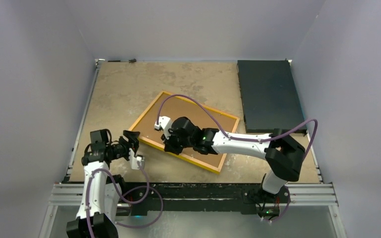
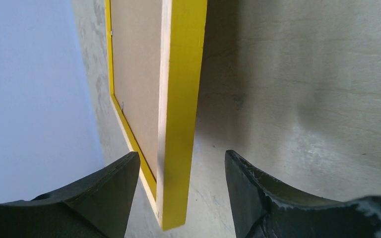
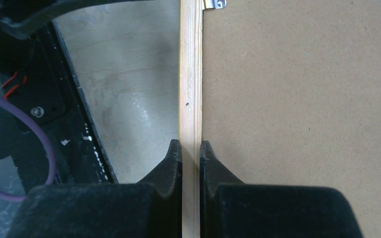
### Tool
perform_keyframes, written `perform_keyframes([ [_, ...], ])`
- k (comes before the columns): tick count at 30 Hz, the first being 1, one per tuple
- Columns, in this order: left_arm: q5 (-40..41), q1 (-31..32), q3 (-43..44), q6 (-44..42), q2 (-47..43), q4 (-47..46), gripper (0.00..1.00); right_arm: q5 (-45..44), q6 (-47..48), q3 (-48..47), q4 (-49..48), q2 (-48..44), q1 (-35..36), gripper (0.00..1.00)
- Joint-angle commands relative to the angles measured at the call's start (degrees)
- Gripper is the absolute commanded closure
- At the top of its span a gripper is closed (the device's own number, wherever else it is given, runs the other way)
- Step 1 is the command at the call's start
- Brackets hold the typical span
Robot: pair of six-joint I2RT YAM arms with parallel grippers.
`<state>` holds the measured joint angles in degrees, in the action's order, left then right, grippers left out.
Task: Put the photo into the frame
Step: Turn over the photo frame at the center of the board.
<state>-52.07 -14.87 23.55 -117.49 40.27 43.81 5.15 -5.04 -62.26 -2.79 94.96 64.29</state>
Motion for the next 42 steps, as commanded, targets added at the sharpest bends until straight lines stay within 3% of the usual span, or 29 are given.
perform_keyframes([
  [1,-2.00,1.70,-2.78,-13.61,-0.37,-9.17,0.38,5.31,-0.47,-5.23,-3.39,-1.54,-0.02,1.00],
  [5,2.47,7.42,-5.34,-10.83,-1.30,-15.48,0.46,5.77,-0.28,-6.44,-2.68,-1.31,0.02,1.00],
  [10,5.53,13.68,-4.56,3.21,-0.63,-27.68,0.77,5.44,0.54,-8.10,0.52,-1.27,-0.03,1.00],
  [12,5.51,13.98,-2.68,5.15,-0.50,-26.93,0.88,3.39,1.54,-9.05,2.36,-1.61,-0.01,0.85],
  [15,5.66,13.99,-0.02,8.59,-0.76,-25.00,0.93,-1.15,4.28,-9.35,3.73,-3.87,0.04,0.55],
  [18,5.16,13.99,4.18,10.36,0.41,-18.98,0.95,-5.03,8.75,-8.99,4.73,-6.35,0.10,0.40],
  [19,4.92,13.95,5.42,10.77,1.08,-16.83,0.95,-5.82,9.53,-8.63,5.48,-7.08,0.27,0.10],
  [20,4.81,13.95,6.85,10.57,1.75,-14.95,0.96,-6.90,10.39,-8.09,5.94,-8.01,0.57,0.02],
  [29,3.96,13.99,15.43,14.99,6.04,-6.53,0.96,-17.95,17.94,-5.35,12.00,-11.93,3.89,0.01],
  [37,3.92,13.99,21.76,17.49,9.65,-2.07,0.98,-20.11,19.57,-6.15,13.32,-11.98,7.16,0.02],
  [42,3.44,13.99,23.21,20.02,8.85,-2.26,0.98,-29.84,21.19,-8.32,14.44,-8.98,7.33,0.27],
])
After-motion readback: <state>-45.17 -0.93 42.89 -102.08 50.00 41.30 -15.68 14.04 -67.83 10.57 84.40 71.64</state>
